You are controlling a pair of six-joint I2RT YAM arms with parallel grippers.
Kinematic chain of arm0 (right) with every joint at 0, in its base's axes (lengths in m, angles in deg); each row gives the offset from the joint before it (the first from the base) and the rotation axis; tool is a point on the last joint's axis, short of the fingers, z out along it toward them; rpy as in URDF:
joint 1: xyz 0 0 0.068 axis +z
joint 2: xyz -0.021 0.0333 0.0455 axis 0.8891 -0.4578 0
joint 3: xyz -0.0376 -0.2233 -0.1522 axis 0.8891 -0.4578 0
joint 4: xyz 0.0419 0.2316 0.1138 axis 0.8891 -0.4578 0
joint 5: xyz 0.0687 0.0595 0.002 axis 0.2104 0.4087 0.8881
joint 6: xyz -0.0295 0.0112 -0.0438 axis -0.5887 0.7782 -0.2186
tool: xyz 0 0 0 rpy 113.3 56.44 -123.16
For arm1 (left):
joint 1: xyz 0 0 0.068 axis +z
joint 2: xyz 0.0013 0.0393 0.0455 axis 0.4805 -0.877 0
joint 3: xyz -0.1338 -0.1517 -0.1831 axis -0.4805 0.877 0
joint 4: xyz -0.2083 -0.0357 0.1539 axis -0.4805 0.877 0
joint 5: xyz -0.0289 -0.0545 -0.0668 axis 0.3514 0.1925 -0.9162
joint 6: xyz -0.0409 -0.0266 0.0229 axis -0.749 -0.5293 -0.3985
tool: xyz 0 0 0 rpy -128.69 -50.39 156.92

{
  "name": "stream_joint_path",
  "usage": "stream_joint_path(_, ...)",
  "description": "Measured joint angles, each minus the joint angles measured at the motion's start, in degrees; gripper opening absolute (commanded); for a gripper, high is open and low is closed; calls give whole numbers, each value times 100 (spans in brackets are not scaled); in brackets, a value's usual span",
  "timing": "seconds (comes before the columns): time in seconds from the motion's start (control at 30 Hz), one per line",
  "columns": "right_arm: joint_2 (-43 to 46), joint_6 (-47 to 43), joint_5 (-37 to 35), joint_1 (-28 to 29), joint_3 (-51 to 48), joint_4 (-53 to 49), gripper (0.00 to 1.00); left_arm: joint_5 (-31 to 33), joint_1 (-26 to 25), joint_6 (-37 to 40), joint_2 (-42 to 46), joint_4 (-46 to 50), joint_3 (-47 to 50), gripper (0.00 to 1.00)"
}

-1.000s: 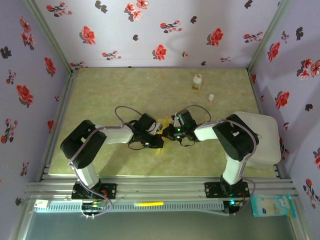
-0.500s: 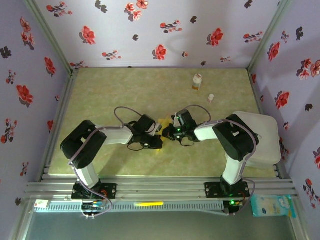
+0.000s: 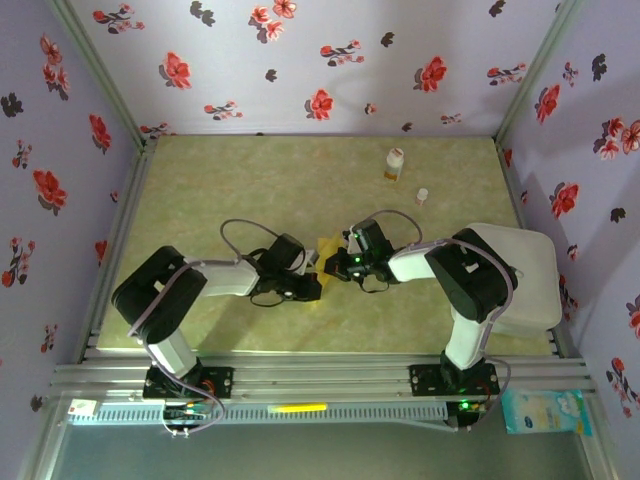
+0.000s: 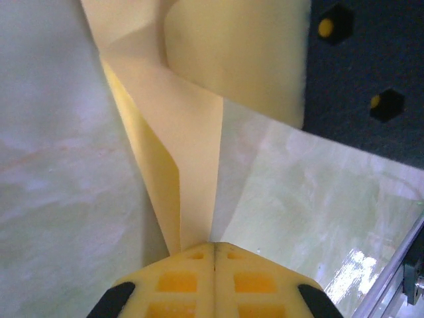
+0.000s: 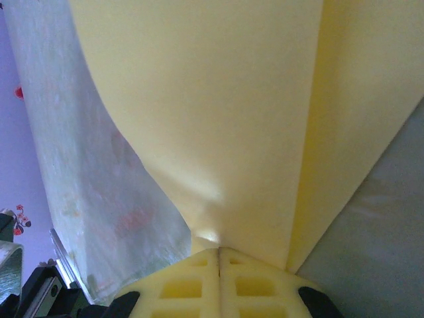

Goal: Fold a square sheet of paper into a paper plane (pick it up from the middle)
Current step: Fold the wing for the fifth time at the center of the table.

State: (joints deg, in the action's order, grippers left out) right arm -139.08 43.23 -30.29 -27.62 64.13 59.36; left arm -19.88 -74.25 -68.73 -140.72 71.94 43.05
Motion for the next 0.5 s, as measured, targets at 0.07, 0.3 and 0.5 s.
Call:
stream_joint_path(0.07,0,0,0,0,0,0,2,7,0,-15,50,-24,66,0)
stream_joint_path(0.3,0,0,-2,0,0,-2,2,61,0,-114,400,-26,446,0)
stream_joint_path(0.5,0,2,-2,0,0,0,2,90,-2,-212,800,223,553,0)
